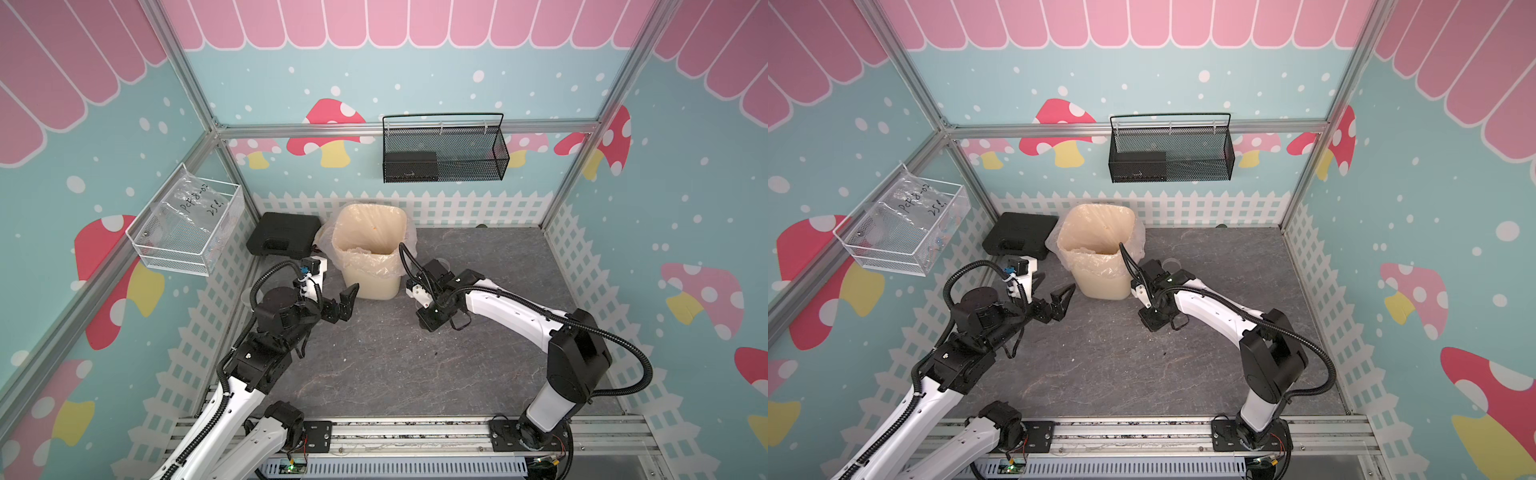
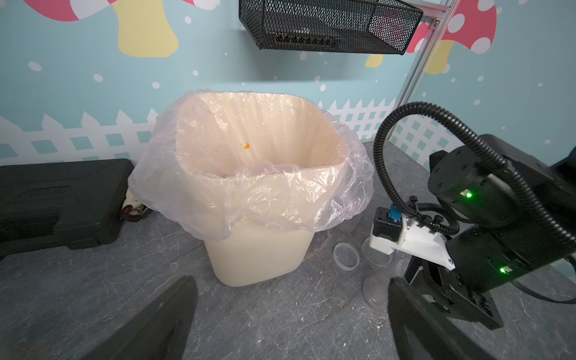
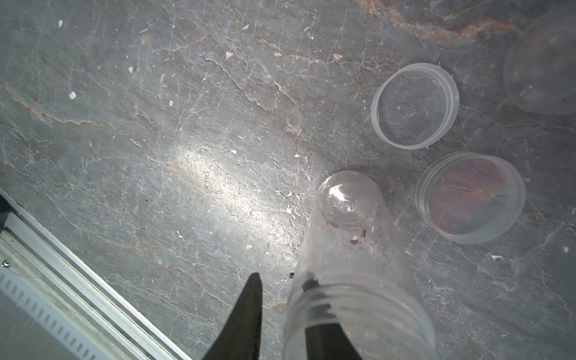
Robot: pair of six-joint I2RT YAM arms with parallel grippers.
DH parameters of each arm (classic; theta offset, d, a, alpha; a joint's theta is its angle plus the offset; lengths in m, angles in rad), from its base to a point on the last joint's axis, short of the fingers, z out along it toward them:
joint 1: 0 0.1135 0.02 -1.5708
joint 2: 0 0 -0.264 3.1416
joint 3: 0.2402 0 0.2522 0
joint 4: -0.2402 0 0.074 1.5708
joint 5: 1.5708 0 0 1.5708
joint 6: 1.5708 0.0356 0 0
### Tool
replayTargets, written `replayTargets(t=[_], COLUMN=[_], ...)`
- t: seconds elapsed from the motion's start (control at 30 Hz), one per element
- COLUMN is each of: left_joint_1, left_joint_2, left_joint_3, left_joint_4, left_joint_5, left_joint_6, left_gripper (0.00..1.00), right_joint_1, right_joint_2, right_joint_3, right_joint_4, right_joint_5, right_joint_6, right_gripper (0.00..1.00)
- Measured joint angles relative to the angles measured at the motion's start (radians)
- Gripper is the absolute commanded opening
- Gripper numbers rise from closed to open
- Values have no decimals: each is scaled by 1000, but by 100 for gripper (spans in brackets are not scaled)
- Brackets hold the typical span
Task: Empty the moldy dried flower tea in the jars
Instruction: Place the jar at the center of the board.
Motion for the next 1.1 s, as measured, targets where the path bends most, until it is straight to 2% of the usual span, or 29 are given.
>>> replayTargets(t=[0.4,0.67,0.9,1.1], left_joint_1=[0,0,0,0], left_joint_2=[-1,-6,-8,-35], left_joint_3=[-6,-6,-6,-13], left_joint_4=[-2,-19,-35,-81], left_joint_5=[-2,-42,-153,-280], left_joint_6=[-1,-2,-32,-126], left_gripper=[98,99,99,99], right_joint_1=[0,0,0,0], right_joint_2=[8,7,-46,-181], right_joint_3=[74,100,119,108], right_joint_4=[-25,-39,-40,40], right_joint_5=[16,45,88,105], right_joint_6=[-25,-29,-32,-32], right_gripper=[34,36,37,41])
